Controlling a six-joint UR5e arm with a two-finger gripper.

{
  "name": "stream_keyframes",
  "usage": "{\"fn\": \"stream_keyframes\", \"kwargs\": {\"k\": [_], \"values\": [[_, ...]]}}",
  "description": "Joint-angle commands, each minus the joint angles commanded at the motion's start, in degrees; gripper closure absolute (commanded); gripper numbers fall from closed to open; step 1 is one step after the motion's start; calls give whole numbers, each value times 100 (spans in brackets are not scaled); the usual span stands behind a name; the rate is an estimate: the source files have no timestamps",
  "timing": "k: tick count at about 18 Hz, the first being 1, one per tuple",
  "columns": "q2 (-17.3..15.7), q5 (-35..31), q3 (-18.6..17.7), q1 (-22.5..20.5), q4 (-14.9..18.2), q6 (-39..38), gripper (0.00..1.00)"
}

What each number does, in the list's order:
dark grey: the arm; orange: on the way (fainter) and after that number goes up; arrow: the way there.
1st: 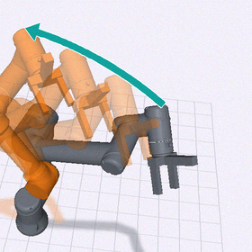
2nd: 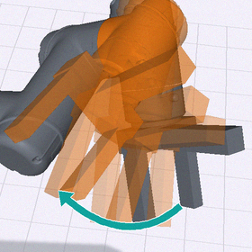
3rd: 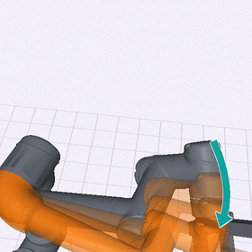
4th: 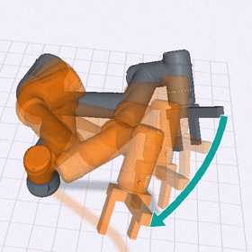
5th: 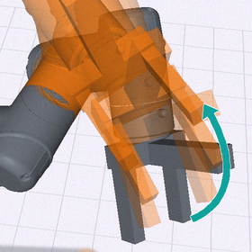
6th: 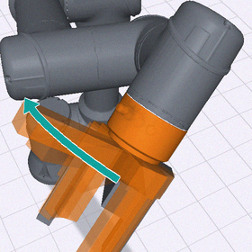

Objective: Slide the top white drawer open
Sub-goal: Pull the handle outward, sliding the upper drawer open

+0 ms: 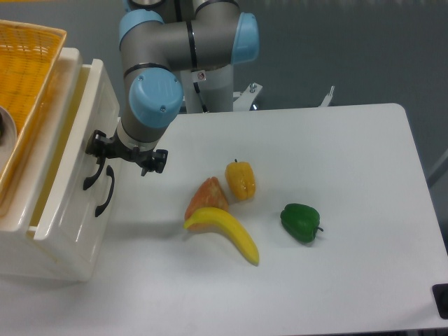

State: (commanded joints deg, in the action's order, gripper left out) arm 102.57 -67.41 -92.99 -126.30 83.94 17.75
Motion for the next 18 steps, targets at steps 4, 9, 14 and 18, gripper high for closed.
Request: {"fn": "stream_keyframes", "kwargs": {"k": [4,9,14,18], "values": [[0,0,9,-53,9,18,0],[0,0,26,-150,0,44,0],[9,-62,53,-237,0,53,0],[52,-62,79,-264,0,62,0]]}}
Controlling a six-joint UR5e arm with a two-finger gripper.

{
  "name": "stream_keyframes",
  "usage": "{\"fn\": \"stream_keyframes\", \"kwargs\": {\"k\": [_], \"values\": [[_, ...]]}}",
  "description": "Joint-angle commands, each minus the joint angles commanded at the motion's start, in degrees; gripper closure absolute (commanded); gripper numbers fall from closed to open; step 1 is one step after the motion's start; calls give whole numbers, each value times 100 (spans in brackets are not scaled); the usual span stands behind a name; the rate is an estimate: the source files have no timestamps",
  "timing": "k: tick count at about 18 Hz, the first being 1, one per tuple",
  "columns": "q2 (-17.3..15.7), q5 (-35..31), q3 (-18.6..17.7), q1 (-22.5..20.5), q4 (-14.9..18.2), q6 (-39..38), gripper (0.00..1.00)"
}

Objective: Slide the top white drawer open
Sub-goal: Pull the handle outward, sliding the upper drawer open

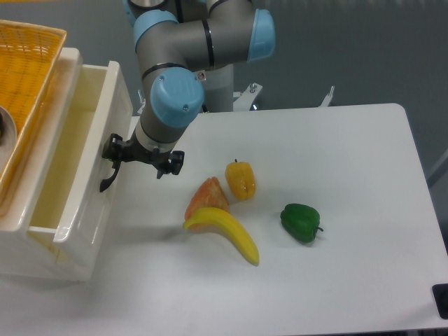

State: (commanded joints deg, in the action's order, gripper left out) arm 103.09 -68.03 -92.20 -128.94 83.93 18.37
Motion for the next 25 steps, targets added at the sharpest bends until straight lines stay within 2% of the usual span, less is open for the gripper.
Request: {"fn": "stream_keyframes", "kwargs": {"k": [25], "values": [[71,-176,53,9,-9,351,0]]}}
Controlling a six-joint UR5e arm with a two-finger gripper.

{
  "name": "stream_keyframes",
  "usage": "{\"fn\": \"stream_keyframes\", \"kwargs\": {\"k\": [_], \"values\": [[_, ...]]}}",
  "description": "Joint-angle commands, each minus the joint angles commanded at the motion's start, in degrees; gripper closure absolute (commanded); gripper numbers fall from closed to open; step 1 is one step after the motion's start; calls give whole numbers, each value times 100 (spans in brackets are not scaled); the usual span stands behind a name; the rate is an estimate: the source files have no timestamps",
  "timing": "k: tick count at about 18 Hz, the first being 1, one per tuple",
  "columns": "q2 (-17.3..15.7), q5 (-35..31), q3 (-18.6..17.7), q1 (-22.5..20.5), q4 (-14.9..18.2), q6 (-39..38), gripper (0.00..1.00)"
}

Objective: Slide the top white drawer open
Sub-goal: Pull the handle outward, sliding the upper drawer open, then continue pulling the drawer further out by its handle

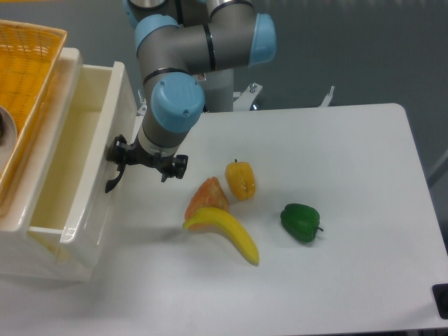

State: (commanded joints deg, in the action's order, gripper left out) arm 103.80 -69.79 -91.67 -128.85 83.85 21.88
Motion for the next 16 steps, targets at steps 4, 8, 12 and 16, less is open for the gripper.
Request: {"fn": "stream_keyframes", "kwargs": {"k": [4,8,12,16], "values": [[0,-35,9,-9,-9,27,0],[9,-123,26,-44,-17,27,0],[44,-132,26,-62,-26,36,0],[53,-202,35,-114,-9,184,0]]}}
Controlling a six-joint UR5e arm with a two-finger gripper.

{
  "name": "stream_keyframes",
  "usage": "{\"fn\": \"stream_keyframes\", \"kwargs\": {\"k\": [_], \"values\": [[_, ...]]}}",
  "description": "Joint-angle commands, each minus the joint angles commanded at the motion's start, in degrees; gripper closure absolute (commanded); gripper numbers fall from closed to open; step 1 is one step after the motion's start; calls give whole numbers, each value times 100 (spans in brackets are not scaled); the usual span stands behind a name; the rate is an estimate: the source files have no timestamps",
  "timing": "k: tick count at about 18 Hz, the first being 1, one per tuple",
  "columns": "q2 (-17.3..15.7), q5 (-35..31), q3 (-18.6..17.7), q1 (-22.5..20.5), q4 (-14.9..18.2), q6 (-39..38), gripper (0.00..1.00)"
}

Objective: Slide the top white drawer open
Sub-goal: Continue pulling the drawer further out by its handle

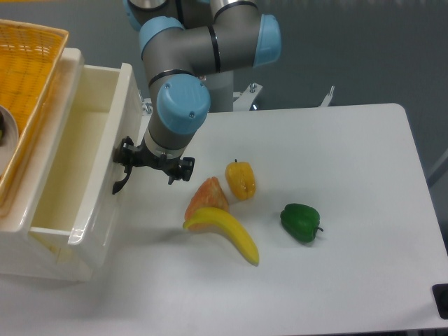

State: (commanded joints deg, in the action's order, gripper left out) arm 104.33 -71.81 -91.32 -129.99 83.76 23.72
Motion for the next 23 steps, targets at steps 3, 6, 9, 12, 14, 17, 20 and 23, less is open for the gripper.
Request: {"fn": "stream_keyframes", "kwargs": {"k": [3,6,9,12,14,17,20,23], "values": [[-9,0,9,-62,26,98,0],[-9,0,70,-79,35,98,0],[0,0,88,-106,62,98,0],[0,0,105,-158,62,98,0],[0,0,141,-194,62,106,0],[9,-18,141,-211,62,106,0],[35,-53,158,-229,62,106,0],[35,-53,185,-264,62,115,0]]}}
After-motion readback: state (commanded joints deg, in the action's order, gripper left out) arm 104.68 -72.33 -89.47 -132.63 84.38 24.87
